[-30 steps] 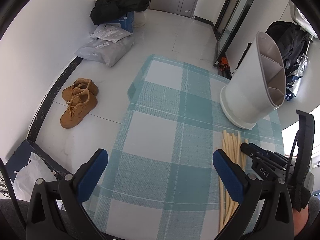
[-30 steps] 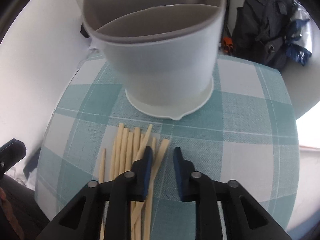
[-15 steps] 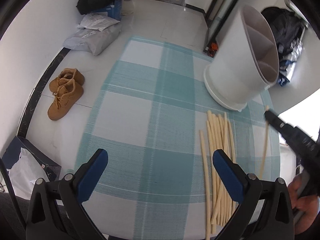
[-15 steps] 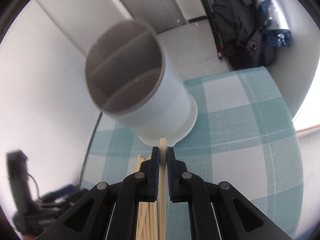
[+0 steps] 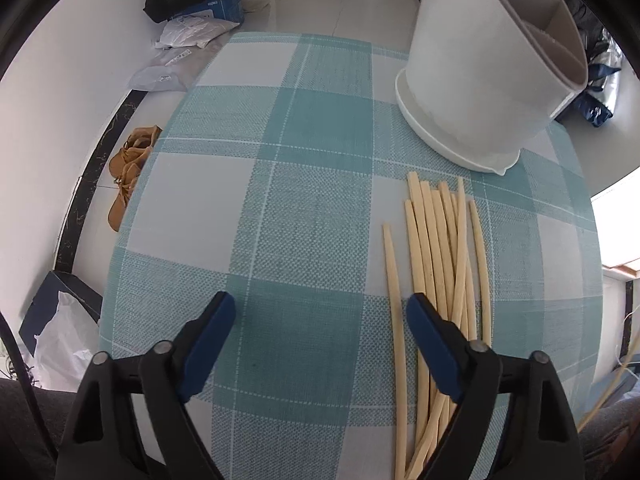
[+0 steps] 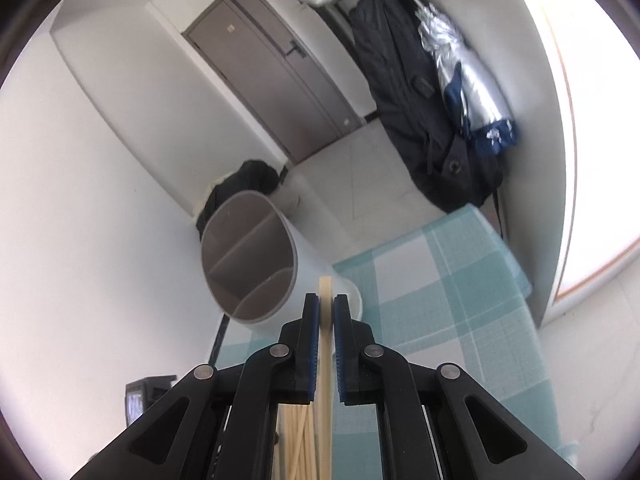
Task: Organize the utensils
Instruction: 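Lift the chopstick with the right gripper while the left gripper grasps another chopstick, then raise both held chopsticks up over the white utensil holder's opening, then open both grippers to drop the chopsticks into the holder, then lower the right gripper to the chopstick pile and grasp another chopstick, then lift the chopstick with the right gripper while the left gripper grasps one from the pile, then raise both held chopsticks up over the utensil holder's opening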
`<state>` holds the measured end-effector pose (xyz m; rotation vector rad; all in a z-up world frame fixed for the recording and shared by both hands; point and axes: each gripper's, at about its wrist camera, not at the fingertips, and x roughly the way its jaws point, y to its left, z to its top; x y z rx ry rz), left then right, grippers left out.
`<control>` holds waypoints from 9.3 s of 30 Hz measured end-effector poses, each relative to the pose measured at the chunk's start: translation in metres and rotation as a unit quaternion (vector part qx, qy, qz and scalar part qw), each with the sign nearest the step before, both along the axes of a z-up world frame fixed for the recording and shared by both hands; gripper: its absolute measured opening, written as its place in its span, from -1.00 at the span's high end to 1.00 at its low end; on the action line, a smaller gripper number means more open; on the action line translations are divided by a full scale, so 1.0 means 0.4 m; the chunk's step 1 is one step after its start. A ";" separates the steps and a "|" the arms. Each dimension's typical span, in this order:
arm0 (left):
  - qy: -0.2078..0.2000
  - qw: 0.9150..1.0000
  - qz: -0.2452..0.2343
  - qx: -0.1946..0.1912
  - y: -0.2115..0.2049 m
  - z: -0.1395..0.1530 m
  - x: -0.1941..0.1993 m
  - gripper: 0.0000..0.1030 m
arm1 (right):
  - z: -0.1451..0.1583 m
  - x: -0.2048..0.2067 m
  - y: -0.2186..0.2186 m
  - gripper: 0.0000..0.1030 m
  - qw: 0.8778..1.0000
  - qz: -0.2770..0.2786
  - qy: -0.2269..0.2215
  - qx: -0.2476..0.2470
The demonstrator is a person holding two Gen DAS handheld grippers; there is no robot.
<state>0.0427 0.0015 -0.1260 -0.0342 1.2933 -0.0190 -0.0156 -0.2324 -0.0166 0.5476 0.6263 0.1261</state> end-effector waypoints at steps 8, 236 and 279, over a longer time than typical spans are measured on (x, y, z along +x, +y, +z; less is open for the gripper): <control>-0.015 1.000 -0.002 0.020 -0.004 0.007 0.015 -0.01 | 0.019 -0.019 0.002 0.87 0.998 0.003 -0.050 -0.037; 0.034 0.998 -0.058 -0.003 0.008 0.019 -0.029 -0.86 | -0.043 -0.019 -0.010 0.93 0.998 0.050 0.033 -0.026; -0.087 0.990 -0.067 -0.085 -0.002 0.205 -0.019 0.97 | -0.020 -0.058 0.035 0.93 0.996 0.062 0.003 -0.071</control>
